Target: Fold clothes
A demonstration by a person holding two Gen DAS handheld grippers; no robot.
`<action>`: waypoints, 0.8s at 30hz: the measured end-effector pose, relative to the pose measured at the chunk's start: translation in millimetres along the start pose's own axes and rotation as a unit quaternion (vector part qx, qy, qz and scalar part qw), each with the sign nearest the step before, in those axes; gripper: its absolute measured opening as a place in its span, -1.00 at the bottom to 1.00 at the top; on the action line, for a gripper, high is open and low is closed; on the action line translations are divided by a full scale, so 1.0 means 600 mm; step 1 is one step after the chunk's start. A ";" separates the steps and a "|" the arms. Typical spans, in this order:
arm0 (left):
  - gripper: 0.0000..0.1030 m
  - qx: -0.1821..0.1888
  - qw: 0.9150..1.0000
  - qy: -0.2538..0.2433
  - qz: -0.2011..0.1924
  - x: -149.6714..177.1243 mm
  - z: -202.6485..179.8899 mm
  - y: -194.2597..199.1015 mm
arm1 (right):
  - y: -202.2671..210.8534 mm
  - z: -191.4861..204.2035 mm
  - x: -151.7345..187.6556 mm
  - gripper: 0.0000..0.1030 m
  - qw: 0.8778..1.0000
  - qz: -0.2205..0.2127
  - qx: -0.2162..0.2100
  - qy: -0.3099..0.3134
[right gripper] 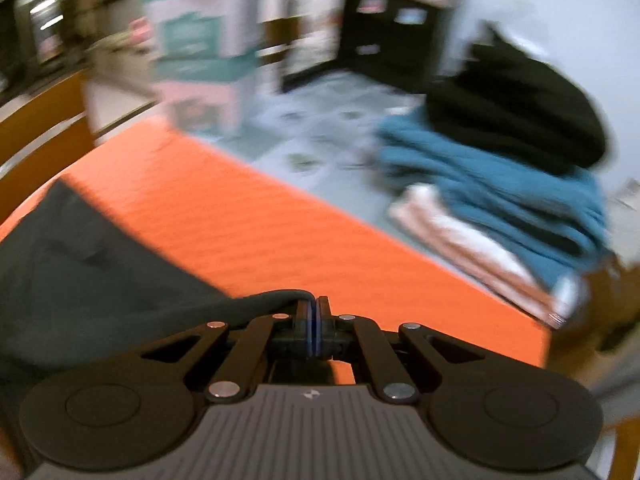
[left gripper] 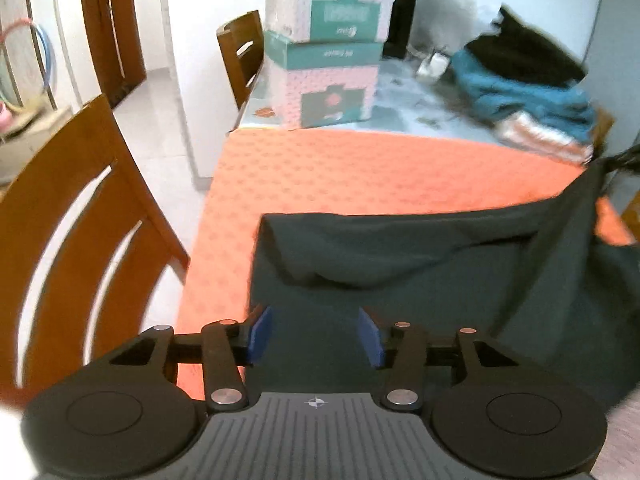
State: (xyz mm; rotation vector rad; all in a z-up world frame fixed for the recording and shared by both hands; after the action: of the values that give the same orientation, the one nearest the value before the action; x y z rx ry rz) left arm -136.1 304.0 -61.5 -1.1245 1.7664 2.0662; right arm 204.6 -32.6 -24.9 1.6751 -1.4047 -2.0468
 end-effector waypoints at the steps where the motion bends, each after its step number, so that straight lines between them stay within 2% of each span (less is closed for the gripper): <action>1: -0.01 -0.005 1.000 -0.010 0.004 -0.004 -0.003 -0.021 | 0.000 -0.013 0.005 -0.95 1.000 -0.003 0.014 -0.018; 4: -0.01 -0.020 0.999 -0.045 0.015 -0.014 -0.020 -0.078 | -0.007 -0.037 0.022 -0.95 0.998 -0.008 0.043 -0.050; 7: -0.01 -0.022 0.997 -0.077 0.016 -0.027 -0.037 -0.122 | -0.020 -0.040 0.028 -0.95 0.997 -0.011 0.051 -0.052; 9: -0.07 -0.026 0.997 -0.067 0.010 -0.050 -0.031 -0.137 | -0.031 -0.041 0.028 -0.95 0.997 -0.011 0.054 -0.050; 10: -0.40 -0.029 0.998 -0.060 0.007 -0.062 -0.027 -0.144 | -0.036 -0.041 0.027 -0.95 0.997 -0.012 0.055 -0.049; 12: -0.77 -0.034 0.998 -0.047 0.001 -0.086 -0.020 -0.158 | -0.041 -0.038 0.022 -0.95 0.997 -0.015 0.059 -0.046; 19: -0.79 -0.052 0.998 -0.002 -0.020 -0.169 0.008 -0.208 | -0.062 -0.066 -0.006 -0.96 0.994 -0.035 0.086 -0.059; 23: -0.84 -0.062 0.997 0.023 -0.032 -0.216 0.023 -0.236 | -0.108 -0.098 -0.015 -0.96 0.993 -0.028 0.080 -0.084; 24: -0.91 -0.070 0.997 0.024 -0.027 -0.223 0.027 -0.253 | -0.120 -0.105 -0.016 -0.96 0.993 -0.025 0.077 -0.089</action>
State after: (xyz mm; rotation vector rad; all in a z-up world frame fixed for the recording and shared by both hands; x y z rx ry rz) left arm 39.6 401.5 -89.7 -1.2551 1.6136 2.1775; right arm 290.6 -21.9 -66.3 1.6344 -1.6317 -2.2137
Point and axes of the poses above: each gripper's, at about its wrist camera, not at the fingertips, and y roughly against the way its jaws point, z to its left, x to its underside, the point moved 3 cm from there along -y, roughly the way its jaws point, and after that the axes turned 4 degrees about -z, right-handed, at the moved point
